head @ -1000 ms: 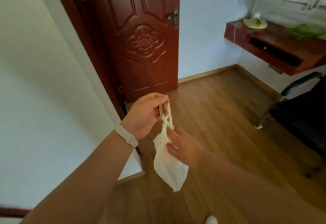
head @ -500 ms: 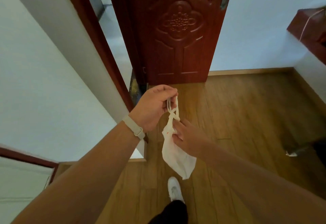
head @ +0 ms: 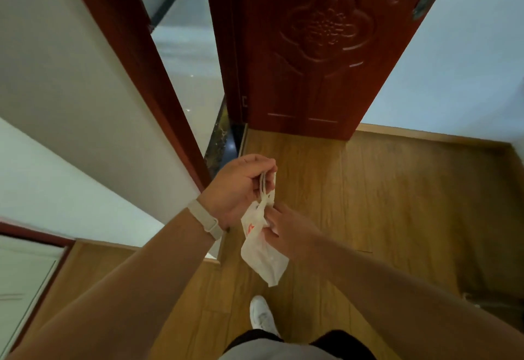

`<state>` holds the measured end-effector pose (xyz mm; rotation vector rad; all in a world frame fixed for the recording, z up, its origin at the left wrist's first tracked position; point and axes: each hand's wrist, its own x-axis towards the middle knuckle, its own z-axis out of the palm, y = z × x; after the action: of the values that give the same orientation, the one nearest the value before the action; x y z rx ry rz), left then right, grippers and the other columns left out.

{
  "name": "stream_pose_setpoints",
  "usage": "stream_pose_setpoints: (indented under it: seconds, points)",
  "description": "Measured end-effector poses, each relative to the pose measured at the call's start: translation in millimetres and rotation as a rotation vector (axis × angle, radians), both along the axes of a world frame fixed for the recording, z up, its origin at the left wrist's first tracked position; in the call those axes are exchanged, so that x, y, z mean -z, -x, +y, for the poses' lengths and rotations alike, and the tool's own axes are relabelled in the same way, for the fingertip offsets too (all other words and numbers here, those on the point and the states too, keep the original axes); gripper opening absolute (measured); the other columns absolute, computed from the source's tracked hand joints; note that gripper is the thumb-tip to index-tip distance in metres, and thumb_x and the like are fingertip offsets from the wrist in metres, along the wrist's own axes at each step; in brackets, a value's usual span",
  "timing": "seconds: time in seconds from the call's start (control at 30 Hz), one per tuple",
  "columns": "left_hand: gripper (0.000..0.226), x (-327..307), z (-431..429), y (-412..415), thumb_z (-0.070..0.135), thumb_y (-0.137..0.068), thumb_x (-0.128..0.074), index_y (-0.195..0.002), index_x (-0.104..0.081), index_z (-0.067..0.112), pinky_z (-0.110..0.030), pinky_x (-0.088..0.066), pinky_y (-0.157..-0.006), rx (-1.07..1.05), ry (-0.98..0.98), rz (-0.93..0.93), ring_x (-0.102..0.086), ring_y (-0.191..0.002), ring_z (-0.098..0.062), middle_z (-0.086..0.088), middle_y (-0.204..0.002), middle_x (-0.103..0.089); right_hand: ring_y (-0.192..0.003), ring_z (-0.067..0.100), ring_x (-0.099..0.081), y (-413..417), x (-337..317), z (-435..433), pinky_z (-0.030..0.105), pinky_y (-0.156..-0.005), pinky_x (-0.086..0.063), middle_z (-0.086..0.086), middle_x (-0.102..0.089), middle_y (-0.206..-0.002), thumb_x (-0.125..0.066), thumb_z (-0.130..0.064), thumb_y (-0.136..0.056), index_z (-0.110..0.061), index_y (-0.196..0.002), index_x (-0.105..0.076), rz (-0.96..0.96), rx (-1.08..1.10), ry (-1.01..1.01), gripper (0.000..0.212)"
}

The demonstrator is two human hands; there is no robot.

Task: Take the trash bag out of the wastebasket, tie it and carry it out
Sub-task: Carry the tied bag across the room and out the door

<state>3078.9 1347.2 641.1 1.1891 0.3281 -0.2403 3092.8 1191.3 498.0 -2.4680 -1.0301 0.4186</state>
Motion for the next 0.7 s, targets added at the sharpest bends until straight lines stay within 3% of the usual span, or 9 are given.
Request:
stream_pose_setpoints:
  seconds: [0.07, 0.17, 0.3, 0.43, 0.5, 0.63, 0.7]
  points:
    - [0.016, 2.2, 6.3, -12.4, 0.016, -0.090, -0.058, -0.078, -0.067, 0.011, -0.032, -0.046, -0.071, -0.017, -0.033, 0.009, -0.057, -0.062, -0.015, -0.004, -0.065, -0.059, -0.082, 0.010, -0.055, -15.8, 6.7, 8.7, 0.018, -0.061, -0.046, -0.004, -0.053, -0.126, -0.046, -0.044, -0.096, -0.032, -0.129, -0.034, -0.011, -0.042, 0.006, 0.037]
    - [0.015, 9.4, 14.4, -30.1, 0.017, -0.090, -0.059, -0.078, -0.067, 0.012, -0.032, -0.046, -0.070, -0.052, -0.071, 0.043, -0.057, -0.064, -0.015, -0.003, -0.066, -0.060, -0.087, 0.017, -0.061, -40.6, 19.5, 17.0, 0.024, -0.067, -0.053, -0.002, -0.053, -0.127, -0.046, -0.044, -0.096, -0.030, -0.129, -0.035, 0.005, -0.078, -0.005, 0.037]
    - [0.017, 34.0, 17.8, -44.5, 0.021, -0.090, -0.061, -0.075, -0.065, 0.012, -0.029, -0.051, -0.068, -0.113, -0.094, 0.115, -0.058, -0.062, -0.012, -0.001, -0.066, -0.061, -0.088, 0.018, -0.064, -67.1, 47.6, 22.6, 0.025, -0.073, -0.053, 0.001, -0.061, -0.115, -0.052, -0.042, -0.094, -0.025, -0.122, -0.043, 0.035, -0.194, -0.042, 0.034]
    - [0.012, 71.6, 14.0, -54.4, 0.017, -0.085, -0.066, -0.076, -0.065, 0.009, -0.025, -0.054, -0.063, -0.230, -0.103, 0.229, -0.059, -0.061, -0.015, -0.005, -0.067, -0.063, -0.076, 0.008, -0.058, -87.4, 85.3, 24.3, 0.009, -0.066, -0.040, 0.000, -0.065, -0.097, -0.065, -0.034, -0.089, -0.018, -0.111, -0.055, 0.083, -0.278, -0.071, 0.029]
    - [0.011, 96.7, 10.4, -59.1, 0.016, -0.084, -0.068, -0.078, -0.066, 0.007, -0.026, -0.054, -0.062, -0.276, -0.143, 0.275, -0.061, -0.062, -0.017, -0.009, -0.071, -0.064, -0.077, 0.008, -0.060, -97.3, 106.5, 24.8, 0.007, -0.064, -0.033, 0.000, -0.066, -0.098, -0.069, -0.031, -0.086, -0.017, -0.110, -0.057, 0.095, -0.323, -0.054, 0.030]
    - [0.011, 160.7, 7.5, -69.9, 0.016, -0.083, -0.068, -0.079, -0.068, 0.007, -0.029, -0.052, -0.069, -0.355, -0.244, 0.382, -0.064, -0.066, -0.017, -0.008, -0.071, -0.068, -0.092, 0.018, -0.062, -113.4, 160.8, 24.2, 0.027, -0.067, -0.051, 0.007, -0.059, -0.120, -0.064, -0.027, -0.088, -0.018, -0.116, -0.055, 0.134, -0.359, -0.003, 0.031]
    - [0.012, 197.6, 9.4, -72.9, 0.014, -0.083, -0.067, -0.083, -0.067, 0.002, -0.036, -0.050, -0.076, -0.423, -0.231, 0.429, -0.063, -0.070, -0.021, -0.010, -0.073, -0.067, -0.096, 0.021, -0.060, -120.0, 191.0, 25.9, 0.033, -0.069, -0.054, 0.009, -0.054, -0.127, -0.060, -0.025, -0.090, -0.019, -0.121, -0.052, 0.140, -0.390, 0.036, 0.033]
